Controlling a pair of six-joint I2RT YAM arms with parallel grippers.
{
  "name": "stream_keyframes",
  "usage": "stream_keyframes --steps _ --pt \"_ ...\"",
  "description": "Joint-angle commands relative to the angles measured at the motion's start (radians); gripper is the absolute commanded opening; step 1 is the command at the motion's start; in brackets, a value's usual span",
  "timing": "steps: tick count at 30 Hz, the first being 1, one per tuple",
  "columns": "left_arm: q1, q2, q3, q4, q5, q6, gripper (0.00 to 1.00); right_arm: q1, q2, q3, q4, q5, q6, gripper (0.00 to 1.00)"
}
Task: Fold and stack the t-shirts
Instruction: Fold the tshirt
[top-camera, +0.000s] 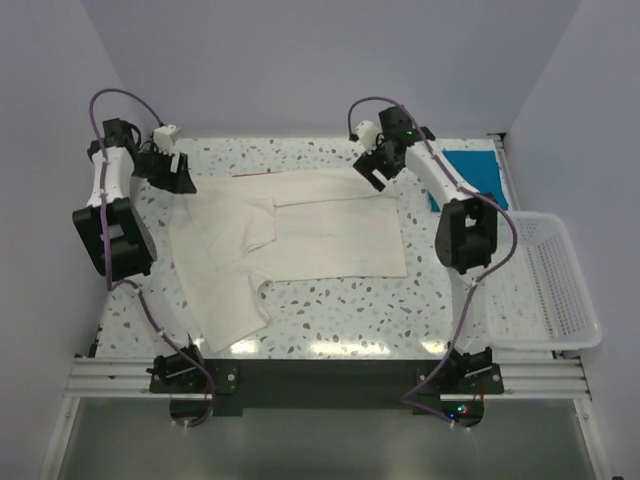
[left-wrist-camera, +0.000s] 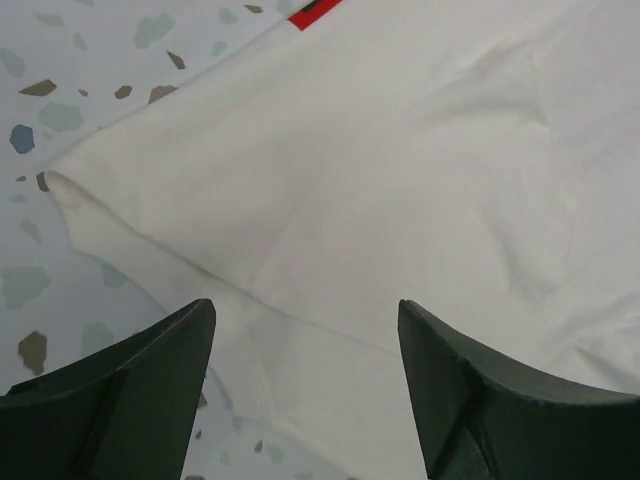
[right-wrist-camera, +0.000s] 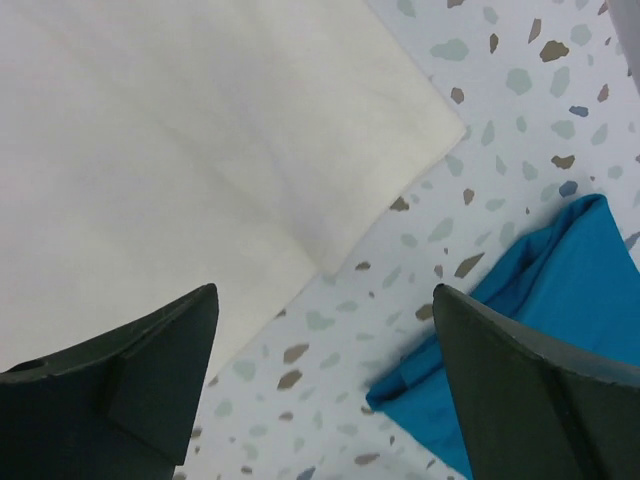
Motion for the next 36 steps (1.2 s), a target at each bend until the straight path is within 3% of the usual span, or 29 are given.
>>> stream_keyframes --steps 1,4,6,8,10,13,16,26,36 --pt "0.022 -0.286 -0.163 -0.231 0.068 0.311 0.79 0.016 -0.277 -0.113 -0.181 -0.164 -0.098 0.92" --pt "0.022 -0.418 -0.355 -0.363 0.024 0.515 0.75 0.027 -0.343 -0.243 -0.346 -0.221 -0.189 0.92" --pt "0.022 -0.484 -0.461 -0.380 -0.014 0.588 0.72 0.048 -0.417 -0.338 -0.385 -0.217 -0.226 0.84" --pt "0.021 -0.582 -0.607 -0.380 -0.073 0.647 0.69 0.062 -0.484 -0.516 -0.358 -0.199 -0.254 0.80" --pt "0.009 -0.654 -0.716 -0.378 -0.128 0.671 0.66 0.102 -0.573 -0.683 -0.292 -0.145 -0.283 0.70" --pt "0.004 -0.714 -0.802 -0.368 -0.160 0.680 0.65 0.147 -0.641 -0.808 -0.207 -0.085 -0.292 0.55" --pt "0.002 -0.736 -0.856 -0.357 -0.179 0.672 0.65 0.150 -0.650 -0.938 -0.125 -0.044 -0.304 0.51" --pt "-0.018 -0.774 -0.986 -0.246 -0.266 0.611 0.62 0.151 -0.603 -1.018 0.040 -0.014 -0.335 0.47" --pt "-0.017 -0.742 -0.966 -0.217 -0.265 0.576 0.62 0.165 -0.580 -1.081 0.075 -0.024 -0.326 0.43"
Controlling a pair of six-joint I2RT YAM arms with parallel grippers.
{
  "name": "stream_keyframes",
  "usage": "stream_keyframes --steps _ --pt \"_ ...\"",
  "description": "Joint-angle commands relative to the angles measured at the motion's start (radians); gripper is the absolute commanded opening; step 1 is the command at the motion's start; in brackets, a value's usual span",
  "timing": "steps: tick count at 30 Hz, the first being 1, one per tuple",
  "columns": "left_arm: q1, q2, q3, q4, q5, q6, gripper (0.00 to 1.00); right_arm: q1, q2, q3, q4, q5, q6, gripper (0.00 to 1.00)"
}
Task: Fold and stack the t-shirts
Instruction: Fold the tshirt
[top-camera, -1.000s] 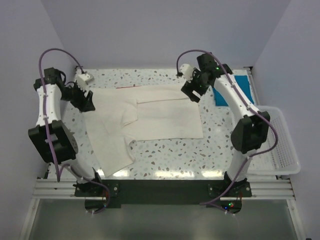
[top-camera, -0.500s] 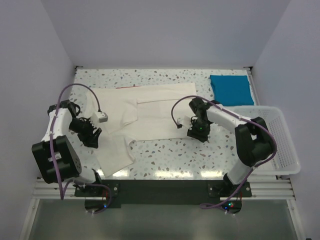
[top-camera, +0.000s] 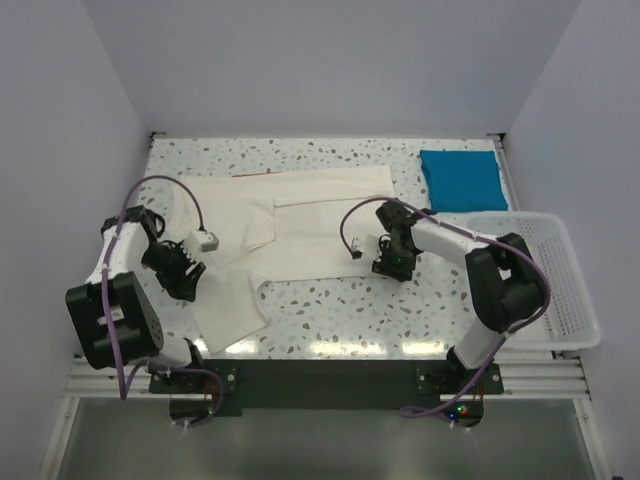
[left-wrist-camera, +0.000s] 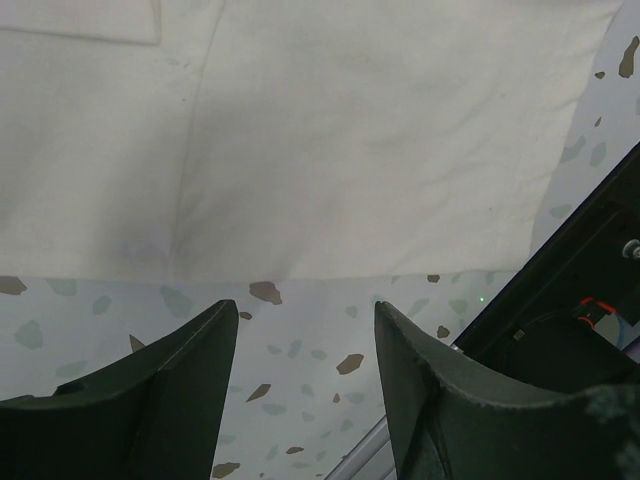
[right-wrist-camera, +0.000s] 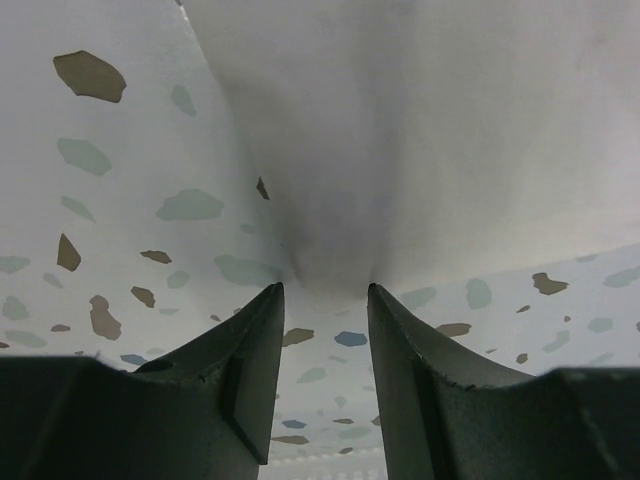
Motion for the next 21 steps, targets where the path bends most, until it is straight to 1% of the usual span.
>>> stream_keyframes --steps 1,4,7,8,10,11,14,17,21 --pt "-0.003 0.004 0.021 0.028 -0.003 -0.016 0.62 0.009 0.016 -0.031 0.045 0.005 -0.016 0.42" --pt "-0.005 0.004 0.016 0.034 -0.013 -0.011 0.62 0.013 0.036 -0.053 0.087 0.019 -0.013 0.42" --pt "-0.003 -0.014 0.008 0.034 -0.020 0.018 0.63 0.013 0.057 -0.080 0.117 0.033 -0.010 0.32" --pt "-0.003 -0.021 0.004 0.034 -0.023 0.053 0.62 0.013 0.062 -0.082 0.120 0.033 -0.007 0.16" --pt "-0.005 -0.050 -0.015 0.033 -0.026 0.099 0.59 0.013 0.064 -0.089 0.120 0.033 -0.003 0.00" --pt "-0.005 -0.059 -0.022 0.033 -0.023 0.142 0.57 0.013 0.059 -0.092 0.122 0.053 -0.004 0.00" --pt "-0.031 -0.085 -0.051 0.068 -0.032 0.179 0.55 0.013 0.051 -0.091 0.113 0.053 -0.004 0.00" --pt "-0.068 -0.105 -0.096 0.108 -0.046 0.185 0.54 0.013 0.054 -0.074 0.096 0.045 0.007 0.00" --pt "-0.124 -0.110 -0.174 0.210 -0.094 0.175 0.53 0.013 0.057 -0.056 0.076 0.038 0.019 0.00"
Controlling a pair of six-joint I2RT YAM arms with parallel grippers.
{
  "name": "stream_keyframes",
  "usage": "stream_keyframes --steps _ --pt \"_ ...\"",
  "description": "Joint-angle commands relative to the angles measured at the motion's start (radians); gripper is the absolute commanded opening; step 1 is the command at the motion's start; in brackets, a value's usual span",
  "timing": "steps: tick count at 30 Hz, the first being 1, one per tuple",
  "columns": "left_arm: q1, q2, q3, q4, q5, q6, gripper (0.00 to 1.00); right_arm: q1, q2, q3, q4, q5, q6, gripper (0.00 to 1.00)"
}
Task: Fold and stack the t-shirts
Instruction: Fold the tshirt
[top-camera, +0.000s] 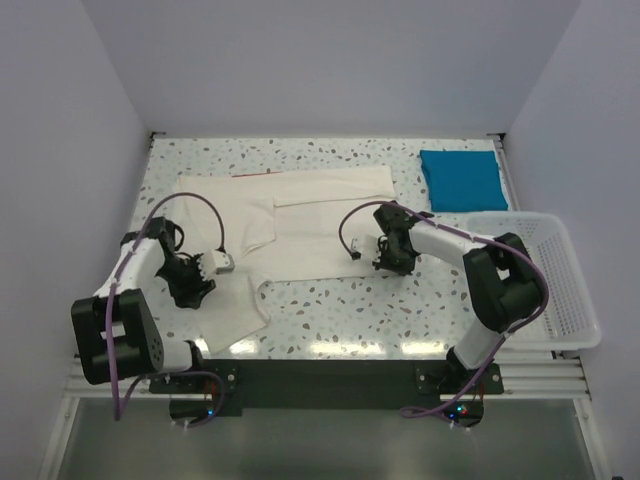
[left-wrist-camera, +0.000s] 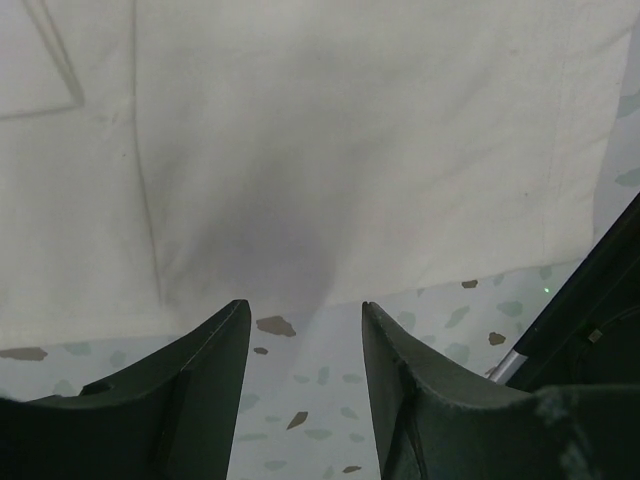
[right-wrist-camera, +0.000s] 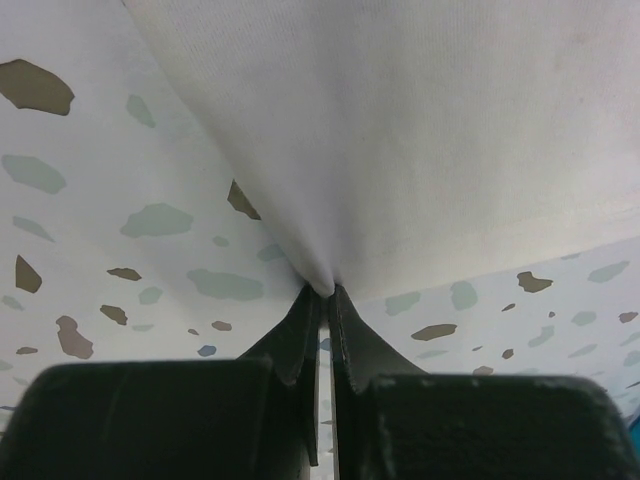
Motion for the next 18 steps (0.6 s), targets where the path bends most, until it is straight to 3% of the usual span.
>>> stream_keyframes --steps 1,7,10,14,15,18 --pt "-0.045 -0.013 -0.077 0.125 -0.057 0.028 0.54 -0.003 0.042 -0.010 0.008 -0.026 0.011 0.00" --pt "-0.071 0.005 -0.177 0.250 -0.137 0.006 0.60 -0.005 0.042 -0.004 0.005 -0.023 0.010 0.00" --pt "-0.080 0.007 -0.247 0.320 -0.181 0.006 0.55 -0.005 0.048 0.004 -0.001 -0.026 0.011 0.00" --pt "-0.085 0.025 -0.294 0.363 -0.204 0.012 0.35 -0.005 0.054 0.016 -0.007 -0.026 0.014 0.00" --pt "-0.085 0.028 -0.289 0.357 -0.200 0.011 0.25 -0.005 0.053 0.018 -0.009 -0.026 0.014 0.00" --pt "-0.083 0.030 -0.236 0.296 -0.157 0.009 0.10 -0.005 0.038 0.028 -0.033 -0.047 0.016 0.00"
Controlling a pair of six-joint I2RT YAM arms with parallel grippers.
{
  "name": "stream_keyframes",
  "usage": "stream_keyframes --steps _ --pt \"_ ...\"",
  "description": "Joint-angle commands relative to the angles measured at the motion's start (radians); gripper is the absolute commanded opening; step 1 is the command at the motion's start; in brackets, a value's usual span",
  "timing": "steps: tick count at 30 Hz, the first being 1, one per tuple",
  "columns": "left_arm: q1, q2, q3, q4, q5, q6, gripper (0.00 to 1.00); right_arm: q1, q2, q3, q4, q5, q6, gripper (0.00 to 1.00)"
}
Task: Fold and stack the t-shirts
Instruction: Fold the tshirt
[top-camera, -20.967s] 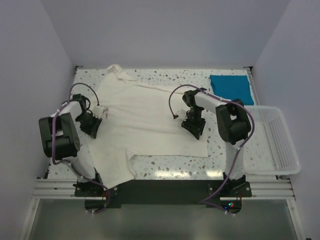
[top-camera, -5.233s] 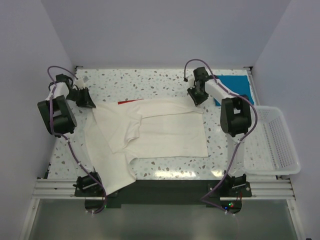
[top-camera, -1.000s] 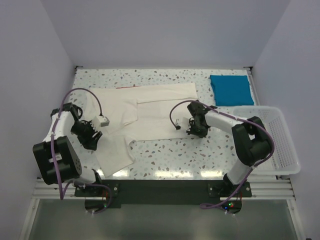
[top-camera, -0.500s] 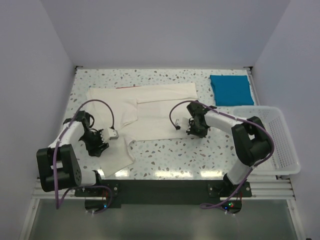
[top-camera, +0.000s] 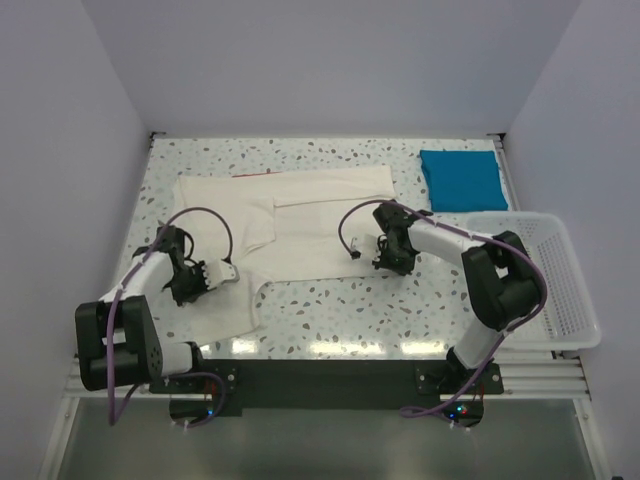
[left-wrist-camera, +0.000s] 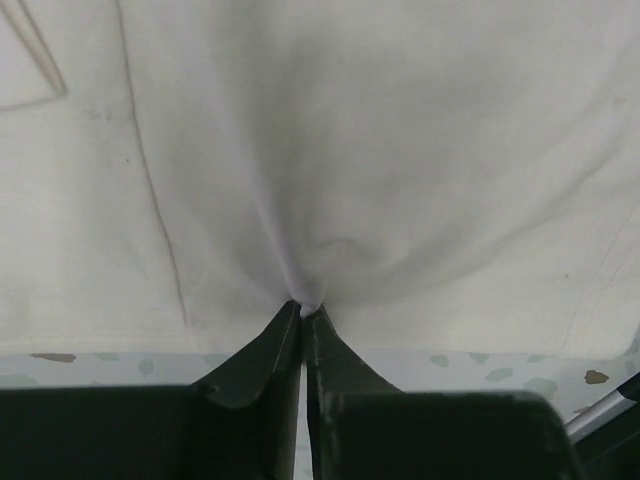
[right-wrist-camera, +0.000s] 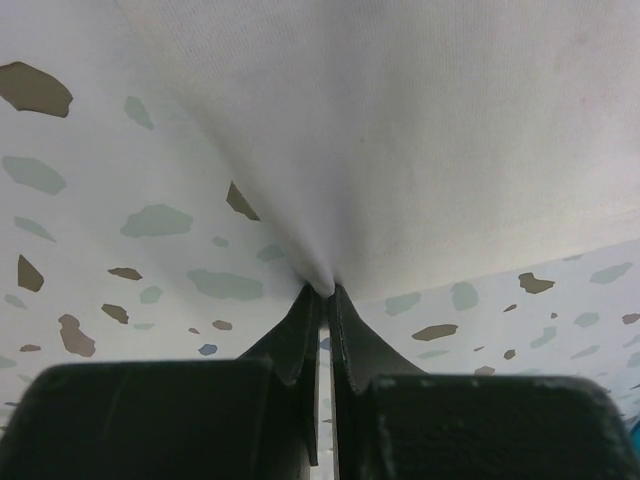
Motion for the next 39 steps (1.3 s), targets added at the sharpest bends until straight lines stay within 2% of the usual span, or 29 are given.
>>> stream_keyframes --steps 1,2,3,11,20,25,31,39 --pt "0.002 0.059 -0.019 -0.006 0.013 0.012 0.07 -0.007 0.019 0.020 -0.024 -0.051 0.006 0.00" --pt "0.002 0.056 0.003 -0.058 0.020 0.020 0.01 -0.016 -0.004 0.026 -0.031 -0.059 0.006 0.00" --pt "0.007 0.044 0.051 -0.086 0.042 0.024 0.00 -0.021 -0.013 0.038 -0.051 -0.072 0.002 0.00" --pt "0.080 0.024 0.263 -0.346 0.137 0.070 0.00 -0.069 -0.120 0.069 -0.168 -0.122 -0.021 0.00" --pt "0.191 -0.017 0.331 -0.489 0.155 0.147 0.00 -0.076 -0.214 0.044 -0.260 -0.146 -0.037 0.00" --pt "0.209 -0.024 0.404 -0.523 0.178 0.153 0.00 -0.082 -0.231 0.067 -0.314 -0.157 -0.057 0.00" --pt "0.209 0.192 0.683 -0.516 0.278 0.052 0.00 -0.116 -0.099 0.225 -0.358 -0.163 -0.091 0.00" --pt "0.194 0.397 0.878 -0.431 0.293 -0.078 0.00 -0.139 0.099 0.492 -0.430 -0.148 -0.146 0.00"
